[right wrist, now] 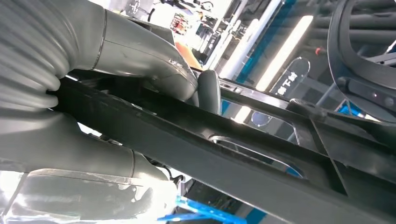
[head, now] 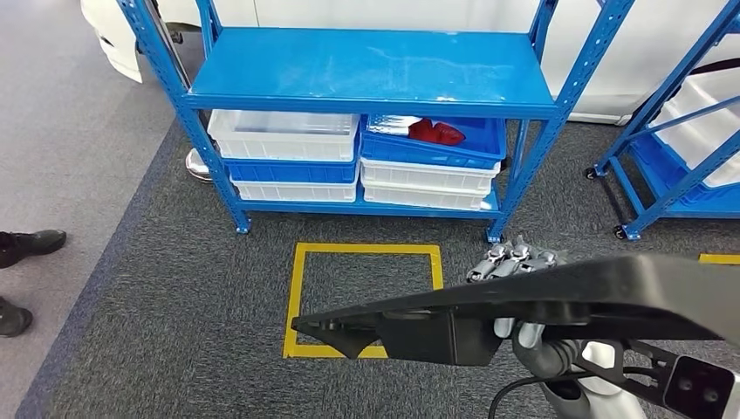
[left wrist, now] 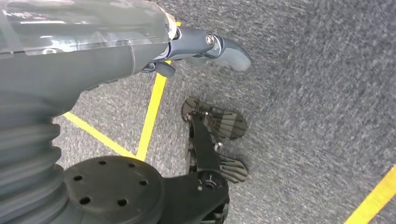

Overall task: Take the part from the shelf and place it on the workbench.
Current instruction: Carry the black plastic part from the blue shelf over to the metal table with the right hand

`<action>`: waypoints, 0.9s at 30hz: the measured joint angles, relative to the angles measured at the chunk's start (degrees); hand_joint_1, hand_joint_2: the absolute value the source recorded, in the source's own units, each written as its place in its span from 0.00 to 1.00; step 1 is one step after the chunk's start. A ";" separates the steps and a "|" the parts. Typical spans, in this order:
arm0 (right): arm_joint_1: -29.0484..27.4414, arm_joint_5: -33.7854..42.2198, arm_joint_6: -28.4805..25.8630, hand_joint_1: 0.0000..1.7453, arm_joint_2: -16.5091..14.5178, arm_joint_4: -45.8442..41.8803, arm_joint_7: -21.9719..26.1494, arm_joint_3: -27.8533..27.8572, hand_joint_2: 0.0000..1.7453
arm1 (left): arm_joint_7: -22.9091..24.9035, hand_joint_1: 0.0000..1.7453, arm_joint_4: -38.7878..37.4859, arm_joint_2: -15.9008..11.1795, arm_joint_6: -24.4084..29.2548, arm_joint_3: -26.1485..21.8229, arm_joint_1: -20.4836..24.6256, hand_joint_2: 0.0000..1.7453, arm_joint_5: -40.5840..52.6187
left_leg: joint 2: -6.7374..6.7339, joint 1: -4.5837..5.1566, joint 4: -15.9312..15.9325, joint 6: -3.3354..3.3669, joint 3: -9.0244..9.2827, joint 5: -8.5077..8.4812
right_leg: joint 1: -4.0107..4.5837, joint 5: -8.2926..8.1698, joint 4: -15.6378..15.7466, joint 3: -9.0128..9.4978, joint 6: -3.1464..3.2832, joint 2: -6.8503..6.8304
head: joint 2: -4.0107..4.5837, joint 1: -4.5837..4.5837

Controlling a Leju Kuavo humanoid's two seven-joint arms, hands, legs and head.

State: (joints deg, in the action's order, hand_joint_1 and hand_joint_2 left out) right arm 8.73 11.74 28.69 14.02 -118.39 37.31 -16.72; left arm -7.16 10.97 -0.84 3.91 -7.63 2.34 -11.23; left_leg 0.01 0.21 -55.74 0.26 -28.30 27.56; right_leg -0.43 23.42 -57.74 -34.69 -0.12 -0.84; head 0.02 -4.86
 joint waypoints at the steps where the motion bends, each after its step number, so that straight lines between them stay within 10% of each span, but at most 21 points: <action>1: -0.23 -0.26 0.50 1.00 -0.02 -0.11 0.00 0.11 1.00 | -0.05 0.00 0.00 0.05 -0.03 -0.05 -0.04 1.00 -0.04 | -0.16 -0.03 0.19 0.52 -0.11 -0.35 | -0.10 0.76 -0.94 -0.46 -0.21 0.07 | 0.00 0.00; 6: -1.45 -1.53 3.07 1.00 -0.07 -0.22 0.00 0.70 1.00 | -0.39 0.00 0.00 0.28 -0.06 -0.51 -0.16 1.00 -0.21 | -1.25 0.35 0.16 1.64 -1.60 -1.59 | -0.31 9.06 -16.48 -6.80 -0.55 0.44 | 0.00 0.01; 11: -1.16 -1.87 3.46 1.00 -0.08 0.03 0.00 1.06 1.00 | -0.61 0.00 0.00 0.72 0.30 -1.10 -0.25 1.00 -0.09 | -3.03 0.73 -0.88 1.12 -2.20 -1.43 | 0.23 3.58 -2.90 1.84 0.37 -2.51 | 0.00 0.01; 15: -0.56 -1.61 3.76 1.00 -0.07 0.54 0.00 1.61 1.00 | -0.68 0.00 0.00 0.82 0.78 -1.36 -0.15 1.00 -0.06 | -4.73 0.96 -1.36 0.14 -2.43 -1.16 | 0.49 3.00 -0.32 2.48 1.42 -2.12 | 0.00 0.01; 22: 0.33 -2.51 5.44 1.00 -0.04 1.63 0.00 3.14 1.00 | -2.58 0.00 0.00 1.03 2.14 -1.97 -0.38 1.00 0.20 | -0.53 0.02 -18.07 -1.79 -9.80 6.66 | 0.11 1.91 0.00 1.68 2.30 1.81 | 0.00 0.00; 27: 0.52 -3.43 6.19 1.00 -0.05 1.70 0.00 4.11 1.00 | -3.45 0.00 0.00 1.07 2.02 -2.63 -0.56 1.00 0.57 | 3.86 -0.48 -2.83 -1.15 -2.95 -1.02 | -0.04 1.53 -0.25 1.38 1.48 5.03 | 0.00 0.00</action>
State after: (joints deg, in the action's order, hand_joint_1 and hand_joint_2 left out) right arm 9.24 8.31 34.87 13.97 -116.69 37.31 -12.61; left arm -10.61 10.97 0.22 5.94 -10.25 1.78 -10.66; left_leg 3.87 -0.27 -58.57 -0.89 -31.25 26.55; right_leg -0.47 24.95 -57.99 -33.31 1.35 4.19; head 0.02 -4.86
